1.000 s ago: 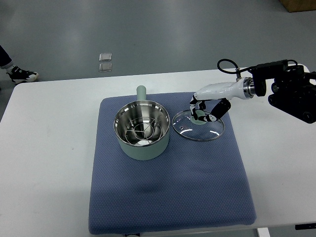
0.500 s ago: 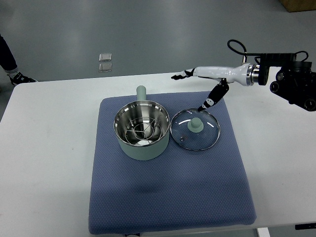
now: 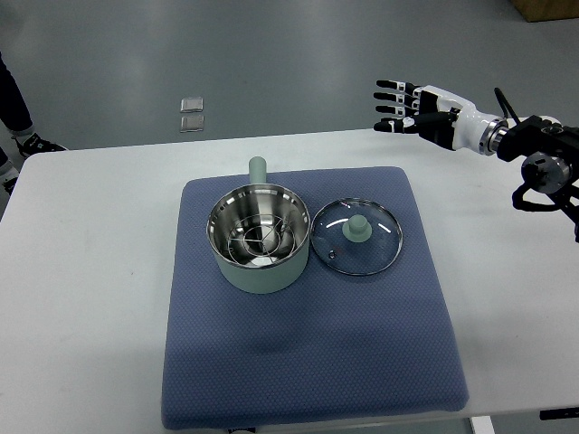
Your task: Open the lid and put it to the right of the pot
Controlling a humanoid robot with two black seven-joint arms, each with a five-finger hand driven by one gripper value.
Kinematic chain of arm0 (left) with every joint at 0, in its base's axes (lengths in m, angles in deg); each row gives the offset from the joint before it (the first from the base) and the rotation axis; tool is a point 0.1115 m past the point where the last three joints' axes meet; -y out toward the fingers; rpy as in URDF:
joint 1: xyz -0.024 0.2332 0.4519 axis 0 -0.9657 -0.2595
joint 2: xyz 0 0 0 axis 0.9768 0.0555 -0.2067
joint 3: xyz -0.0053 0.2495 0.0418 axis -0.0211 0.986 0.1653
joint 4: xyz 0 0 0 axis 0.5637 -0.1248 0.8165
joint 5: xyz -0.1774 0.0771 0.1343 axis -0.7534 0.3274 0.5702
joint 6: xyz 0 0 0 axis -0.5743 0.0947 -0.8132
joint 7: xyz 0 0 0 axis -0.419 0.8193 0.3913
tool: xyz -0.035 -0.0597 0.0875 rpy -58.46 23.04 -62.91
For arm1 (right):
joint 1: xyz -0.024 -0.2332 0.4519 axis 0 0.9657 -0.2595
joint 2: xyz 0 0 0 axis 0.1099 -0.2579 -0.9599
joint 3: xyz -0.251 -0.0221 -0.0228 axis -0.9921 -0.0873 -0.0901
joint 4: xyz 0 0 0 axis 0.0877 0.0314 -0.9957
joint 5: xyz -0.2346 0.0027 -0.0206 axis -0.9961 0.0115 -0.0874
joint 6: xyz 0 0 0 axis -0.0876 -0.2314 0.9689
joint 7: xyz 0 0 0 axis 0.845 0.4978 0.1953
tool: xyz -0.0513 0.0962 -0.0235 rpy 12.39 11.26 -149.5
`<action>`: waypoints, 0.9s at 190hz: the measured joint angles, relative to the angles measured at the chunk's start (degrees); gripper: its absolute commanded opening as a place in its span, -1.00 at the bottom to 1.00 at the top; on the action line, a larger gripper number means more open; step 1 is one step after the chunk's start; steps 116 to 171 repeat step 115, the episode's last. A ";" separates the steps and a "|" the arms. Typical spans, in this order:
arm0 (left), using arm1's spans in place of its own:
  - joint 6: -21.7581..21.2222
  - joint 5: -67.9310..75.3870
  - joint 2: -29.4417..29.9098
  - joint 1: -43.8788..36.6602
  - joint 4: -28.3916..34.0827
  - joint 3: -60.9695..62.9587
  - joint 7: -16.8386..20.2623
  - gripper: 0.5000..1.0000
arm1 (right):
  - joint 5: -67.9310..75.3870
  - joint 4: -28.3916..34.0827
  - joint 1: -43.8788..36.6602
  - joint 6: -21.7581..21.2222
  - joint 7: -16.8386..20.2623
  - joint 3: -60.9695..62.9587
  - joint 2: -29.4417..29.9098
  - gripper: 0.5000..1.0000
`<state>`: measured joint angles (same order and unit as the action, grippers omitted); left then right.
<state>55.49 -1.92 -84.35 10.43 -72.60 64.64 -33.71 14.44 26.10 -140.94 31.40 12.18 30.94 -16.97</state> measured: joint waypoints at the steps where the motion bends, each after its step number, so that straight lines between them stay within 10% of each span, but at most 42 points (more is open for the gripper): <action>1: 0.00 0.00 0.00 0.00 0.00 0.00 0.00 1.00 | 0.72 -0.07 0.12 -0.01 0.24 0.00 0.08 0.73; 46: 0.00 0.00 0.00 0.00 0.00 0.02 0.00 1.00 | 21.07 -0.98 4.42 -0.08 6.92 -0.10 2.71 0.73; 171: -0.19 0.00 0.00 0.00 0.15 0.00 0.00 1.00 | 22.20 -1.11 5.69 -0.71 6.63 0.04 3.67 0.74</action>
